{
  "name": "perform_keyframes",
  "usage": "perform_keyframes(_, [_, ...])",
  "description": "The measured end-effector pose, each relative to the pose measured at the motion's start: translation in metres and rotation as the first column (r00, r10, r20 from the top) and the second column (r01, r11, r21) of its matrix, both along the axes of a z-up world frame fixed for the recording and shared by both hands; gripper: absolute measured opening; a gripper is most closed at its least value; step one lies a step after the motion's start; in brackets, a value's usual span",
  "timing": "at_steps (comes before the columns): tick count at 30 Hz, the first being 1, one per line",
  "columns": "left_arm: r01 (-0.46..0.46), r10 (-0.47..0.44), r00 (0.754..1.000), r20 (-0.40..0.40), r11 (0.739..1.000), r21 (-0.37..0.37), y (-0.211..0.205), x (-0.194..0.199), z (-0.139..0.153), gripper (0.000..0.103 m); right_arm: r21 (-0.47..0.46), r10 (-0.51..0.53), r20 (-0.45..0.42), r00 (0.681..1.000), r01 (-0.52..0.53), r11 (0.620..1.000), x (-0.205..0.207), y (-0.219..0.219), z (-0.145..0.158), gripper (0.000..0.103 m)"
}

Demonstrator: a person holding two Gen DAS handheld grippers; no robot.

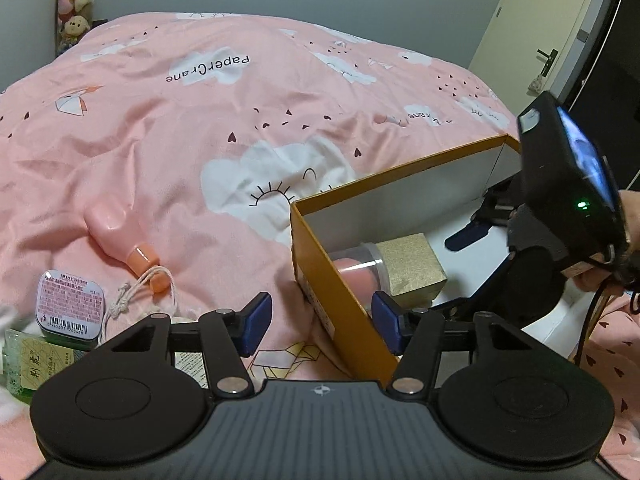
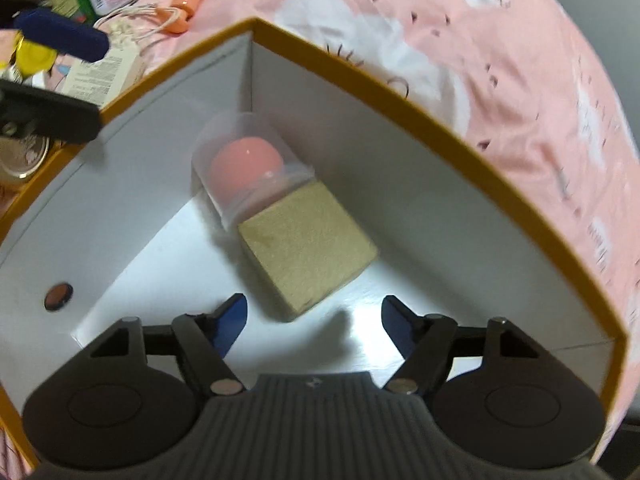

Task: Organize rigid objects
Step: 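Open both tools to release the cup and gold box, then withdraw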

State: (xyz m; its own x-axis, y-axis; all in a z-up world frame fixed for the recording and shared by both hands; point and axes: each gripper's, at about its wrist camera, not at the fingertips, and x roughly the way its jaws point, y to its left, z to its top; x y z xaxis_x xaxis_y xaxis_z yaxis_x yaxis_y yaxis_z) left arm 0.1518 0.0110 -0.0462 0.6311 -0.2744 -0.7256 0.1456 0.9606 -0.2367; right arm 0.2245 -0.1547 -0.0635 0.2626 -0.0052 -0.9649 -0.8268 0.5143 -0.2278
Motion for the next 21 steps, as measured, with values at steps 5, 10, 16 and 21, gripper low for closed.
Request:
perform_keyframes(5, [0.000, 0.000, 1.000, 0.001, 1.000, -0.007, -0.001, 0.000, -0.001, 0.061, 0.007, -0.006, -0.008, 1.000, 0.006, 1.000, 0.000, 0.006, -0.008, 0.057])
perform_keyframes(10, [-0.007, 0.007, 1.000, 0.002, 1.000, 0.000, -0.004, 0.000, 0.001, 0.060, 0.030, -0.034, 0.013, 0.999, 0.034, 0.999, 0.006, 0.013, -0.009, 0.047])
perform_keyframes(16, [-0.012, 0.012, 1.000, 0.013, 1.000, 0.021, -0.007, -0.003, 0.002, 0.060, 0.039, -0.053, 0.038, 0.998, 0.051, 0.998, 0.011, 0.018, -0.007, 0.048])
perform_keyframes(21, [-0.027, 0.027, 0.999, 0.030, 0.999, 0.026, -0.007, -0.007, 0.007, 0.060, 0.033, -0.067, 0.067, 0.995, 0.065, 0.997, 0.005, 0.014, 0.004, 0.057])
